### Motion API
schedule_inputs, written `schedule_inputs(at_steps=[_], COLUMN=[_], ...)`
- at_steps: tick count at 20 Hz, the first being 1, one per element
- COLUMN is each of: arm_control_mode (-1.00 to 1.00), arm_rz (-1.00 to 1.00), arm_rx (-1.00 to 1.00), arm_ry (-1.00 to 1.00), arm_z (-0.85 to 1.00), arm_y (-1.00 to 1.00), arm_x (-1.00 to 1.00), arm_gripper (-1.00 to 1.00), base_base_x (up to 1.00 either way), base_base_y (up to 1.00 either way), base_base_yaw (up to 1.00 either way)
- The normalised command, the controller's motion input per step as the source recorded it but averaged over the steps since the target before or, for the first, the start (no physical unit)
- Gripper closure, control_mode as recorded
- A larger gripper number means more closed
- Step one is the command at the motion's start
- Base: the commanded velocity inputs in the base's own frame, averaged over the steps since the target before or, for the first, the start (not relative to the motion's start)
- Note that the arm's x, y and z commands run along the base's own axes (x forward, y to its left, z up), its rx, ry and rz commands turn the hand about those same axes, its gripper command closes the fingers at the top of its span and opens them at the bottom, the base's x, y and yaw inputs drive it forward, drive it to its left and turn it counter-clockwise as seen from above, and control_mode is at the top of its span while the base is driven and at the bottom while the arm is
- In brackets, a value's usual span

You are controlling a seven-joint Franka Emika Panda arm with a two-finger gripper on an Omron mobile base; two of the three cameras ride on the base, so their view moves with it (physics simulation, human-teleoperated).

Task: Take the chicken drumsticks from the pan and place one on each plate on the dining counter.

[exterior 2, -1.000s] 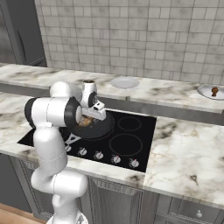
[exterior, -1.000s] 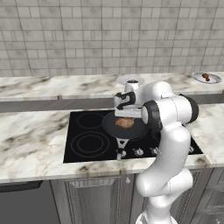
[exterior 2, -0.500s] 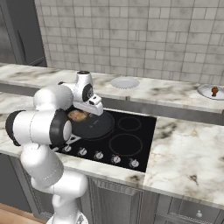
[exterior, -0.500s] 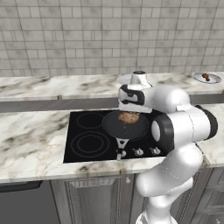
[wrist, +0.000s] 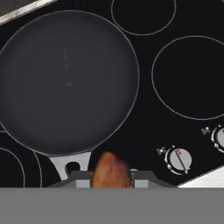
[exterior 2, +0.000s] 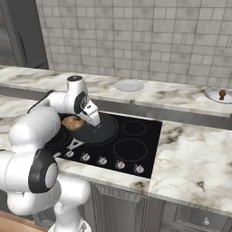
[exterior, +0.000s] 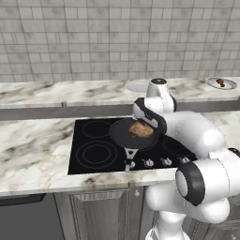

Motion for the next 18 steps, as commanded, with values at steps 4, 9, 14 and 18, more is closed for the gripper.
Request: schedule_inputs(at_steps=[4, 9, 14, 18], arm_control_mode=[-1.00, -1.00, 1.00, 1.00], arm_rz=[-0.02, 0.00, 0.00, 0.00], arm_rx=[0.00, -0.02, -0.01, 0.00], arm_ry=[-0.07, -0.13, 0.00, 0.00], arm_z=[0.38, 0.18, 0.00, 0.00], arm_y=[-0.07, -0.14, 0.00, 0.00], arm_x=[-0.66, -0.55, 0.00, 0.00], arm_gripper=[1.00, 1.00, 1.00, 1.00], base_base_x=[0.00, 0.00, 0.00, -0.24], base_base_y=[0.00, 0.00, 0.00, -0.28], base_base_yaw=[0.00, 0.00, 0.00, -0.09])
